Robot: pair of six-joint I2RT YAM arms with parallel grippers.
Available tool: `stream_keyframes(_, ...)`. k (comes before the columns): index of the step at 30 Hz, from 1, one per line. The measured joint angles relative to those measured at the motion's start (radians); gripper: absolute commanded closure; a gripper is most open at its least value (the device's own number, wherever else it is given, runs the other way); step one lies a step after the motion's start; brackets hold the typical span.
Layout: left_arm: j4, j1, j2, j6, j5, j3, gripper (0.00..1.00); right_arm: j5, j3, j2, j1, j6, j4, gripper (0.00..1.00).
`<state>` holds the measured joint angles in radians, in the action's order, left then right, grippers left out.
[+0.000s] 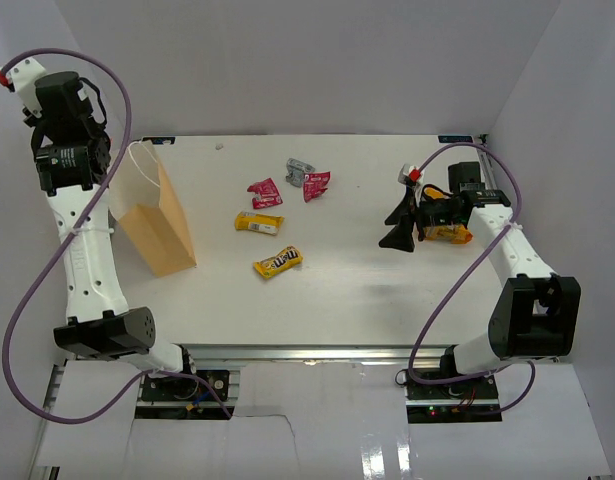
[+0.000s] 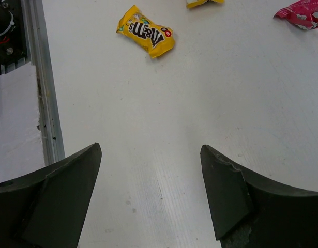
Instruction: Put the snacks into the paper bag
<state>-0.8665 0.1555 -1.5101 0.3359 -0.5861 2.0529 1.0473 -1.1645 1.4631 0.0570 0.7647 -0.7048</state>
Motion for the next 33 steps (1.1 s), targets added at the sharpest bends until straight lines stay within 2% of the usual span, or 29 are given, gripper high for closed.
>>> stream_keyframes(5,0.033,0.052,0.023,0.021,0.041,-0.070,0.85,0.004,0.009,0.000,-0.006,0.003,0.002,0.18)
stream_keyframes(12,0.063,0.055,0.061,0.025,0.134,-0.246,0.84,0.004,0.016,0.000,-0.011,0.003,0.001,0.18)
stream_keyframes(15,0.067,0.055,0.068,0.029,0.175,-0.316,0.81,0.004,0.016,0.000,-0.012,0.003,0.001,0.17)
stream_keyframes(17,0.071,0.055,0.074,0.031,0.200,-0.362,0.73,0.003,0.016,0.000,-0.012,0.002,0.001,0.18)
stream_keyframes(18,0.071,0.055,0.079,0.032,0.213,-0.382,0.61,0.003,0.016,0.000,-0.012,0.002,0.001,0.17)
stream_keyframes(20,0.070,0.055,0.085,0.029,0.236,-0.410,0.43,0.003,0.016,0.000,-0.012,0.002,0.001,0.17)
stream_keyframes(21,0.073,0.055,0.089,0.032,0.247,-0.417,0.31,0.002,0.016,0.001,-0.013,0.002,0.001,0.17)
stream_keyframes(24,0.086,0.055,0.111,0.035,0.282,-0.422,0.16,-0.019,0.015,0.006,-0.015,-0.006,0.001,0.18)
stream_keyframes(28,0.101,0.055,0.154,0.040,0.311,-0.419,0.09,-0.126,0.002,0.029,-0.017,-0.063,0.014,0.17)
stream_keyframes(33,0.111,0.055,0.185,0.043,0.355,-0.366,0.03,-0.423,-0.035,0.034,-0.017,-0.144,0.081,0.10)
